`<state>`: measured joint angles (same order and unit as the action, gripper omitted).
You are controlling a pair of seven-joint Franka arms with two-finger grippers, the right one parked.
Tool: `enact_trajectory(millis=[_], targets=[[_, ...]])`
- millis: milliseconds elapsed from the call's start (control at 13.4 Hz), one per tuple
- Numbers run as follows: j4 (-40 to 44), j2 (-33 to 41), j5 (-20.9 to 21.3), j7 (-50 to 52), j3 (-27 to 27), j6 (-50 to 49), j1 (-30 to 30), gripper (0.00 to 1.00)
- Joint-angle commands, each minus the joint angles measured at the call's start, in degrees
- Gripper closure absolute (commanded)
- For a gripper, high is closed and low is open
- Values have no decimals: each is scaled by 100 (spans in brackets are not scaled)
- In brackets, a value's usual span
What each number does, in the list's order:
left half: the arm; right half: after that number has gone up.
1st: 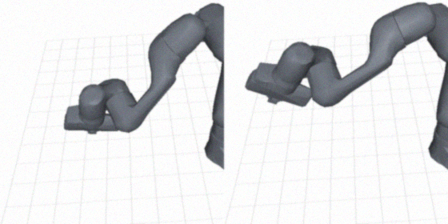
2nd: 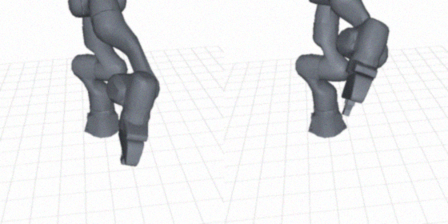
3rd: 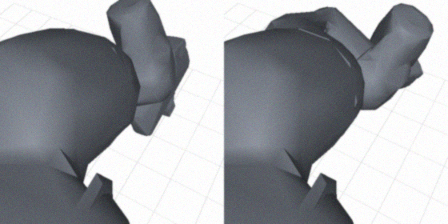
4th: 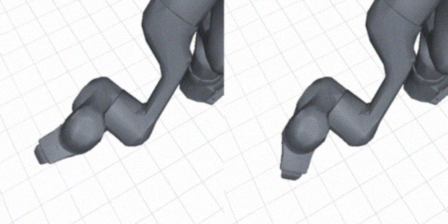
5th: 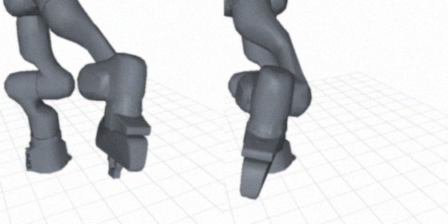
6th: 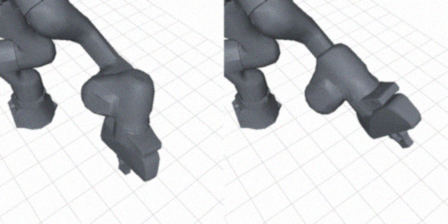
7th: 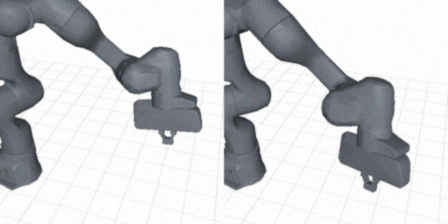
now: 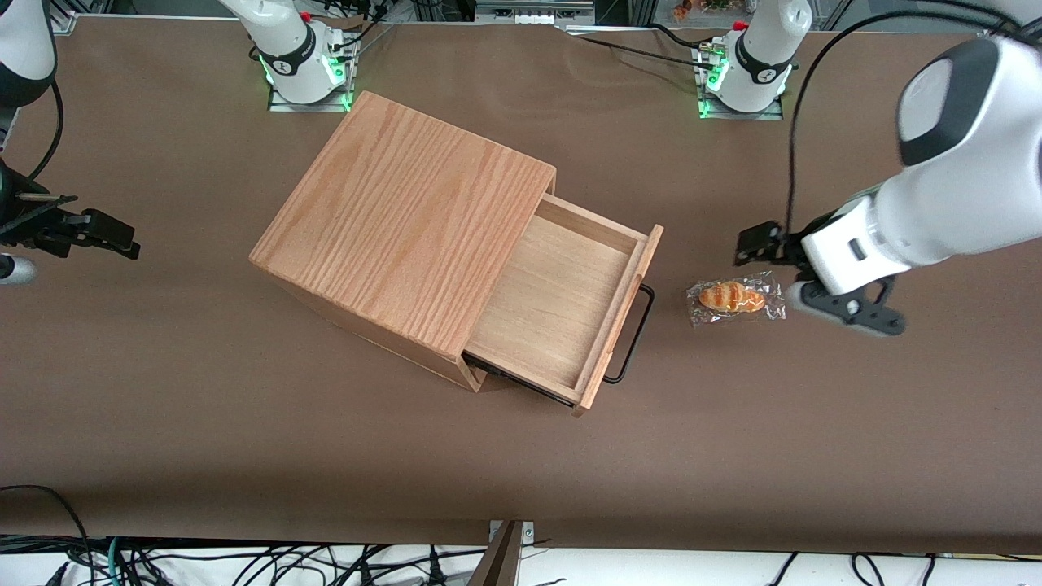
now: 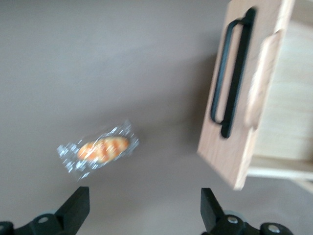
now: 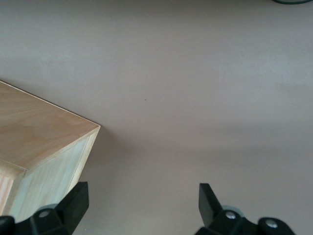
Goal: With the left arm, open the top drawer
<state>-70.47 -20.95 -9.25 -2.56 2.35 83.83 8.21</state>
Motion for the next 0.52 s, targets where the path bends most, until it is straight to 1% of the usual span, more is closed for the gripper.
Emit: enact_trajectory(millis=[0,74,223,298,372,446], targets=[[-81,178,807,19,81,-164,-47,0],[-81,284,1046,-7,133,-208,-47,0],[-81,346,1057,-16,20,-218,-56,0],[-212,477,1005,-33,-15,-35,-178,0],[-422,635,978,-34,-7,219,-257,0],[-859,915,969,-16,-15,413,-284,0]])
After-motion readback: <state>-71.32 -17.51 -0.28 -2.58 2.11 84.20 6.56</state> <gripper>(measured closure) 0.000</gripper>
